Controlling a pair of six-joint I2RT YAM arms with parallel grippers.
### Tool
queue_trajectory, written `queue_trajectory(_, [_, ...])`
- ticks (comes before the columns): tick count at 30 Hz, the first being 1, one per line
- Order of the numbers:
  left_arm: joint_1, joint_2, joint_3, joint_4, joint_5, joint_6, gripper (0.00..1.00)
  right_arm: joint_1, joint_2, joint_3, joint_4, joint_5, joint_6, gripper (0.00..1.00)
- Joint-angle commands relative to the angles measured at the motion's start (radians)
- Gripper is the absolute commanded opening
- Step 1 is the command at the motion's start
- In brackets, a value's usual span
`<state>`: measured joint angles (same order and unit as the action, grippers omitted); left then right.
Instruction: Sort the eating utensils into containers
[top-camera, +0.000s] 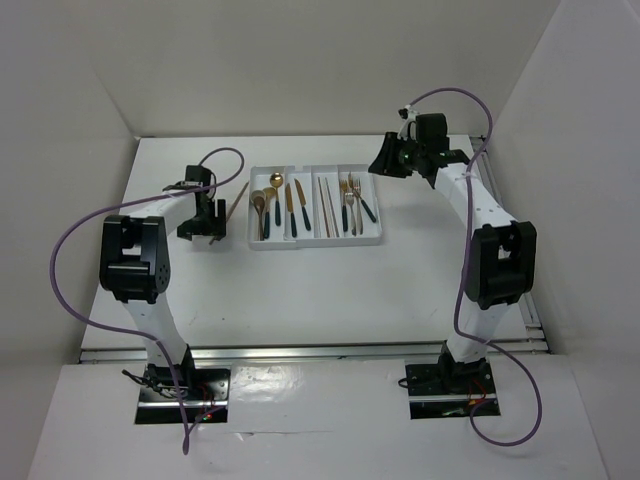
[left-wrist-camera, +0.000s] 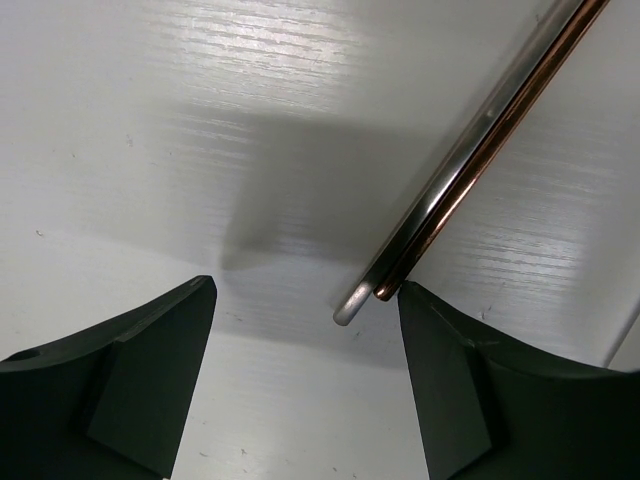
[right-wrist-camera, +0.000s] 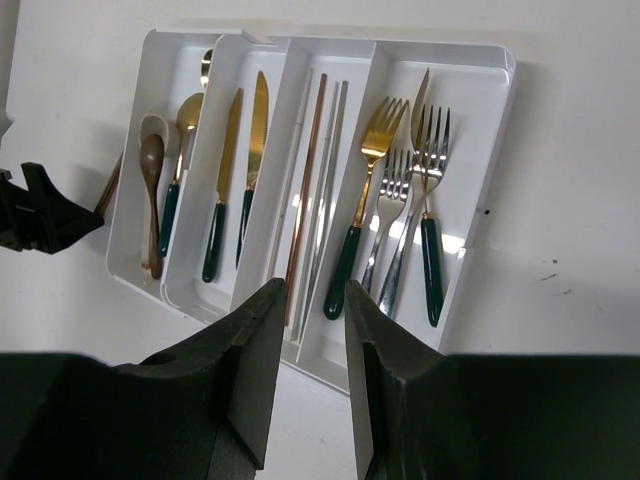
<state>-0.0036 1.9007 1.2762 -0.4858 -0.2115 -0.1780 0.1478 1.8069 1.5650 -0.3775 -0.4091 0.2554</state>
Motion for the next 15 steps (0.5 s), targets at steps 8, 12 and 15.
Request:
queue_trajectory(8, [0.04,-0.037,-0.055,-0.019,-0.012,0.031,0.87,-0.001,0.011,0.043,0.031,-0.019,-0.015,0.38])
queue_trajectory(12, [0.04,-0.083,-0.116,-0.019,0.006,0.031,0.87,-0.001,0.02,0.052,0.031,-0.019,-0.015,0.38])
queue_trajectory(15, [0.04,-0.117,-0.158,-0.019,0.015,0.021,0.87,-0.001,0.02,0.052,0.031,-0.019,-0.005,0.38])
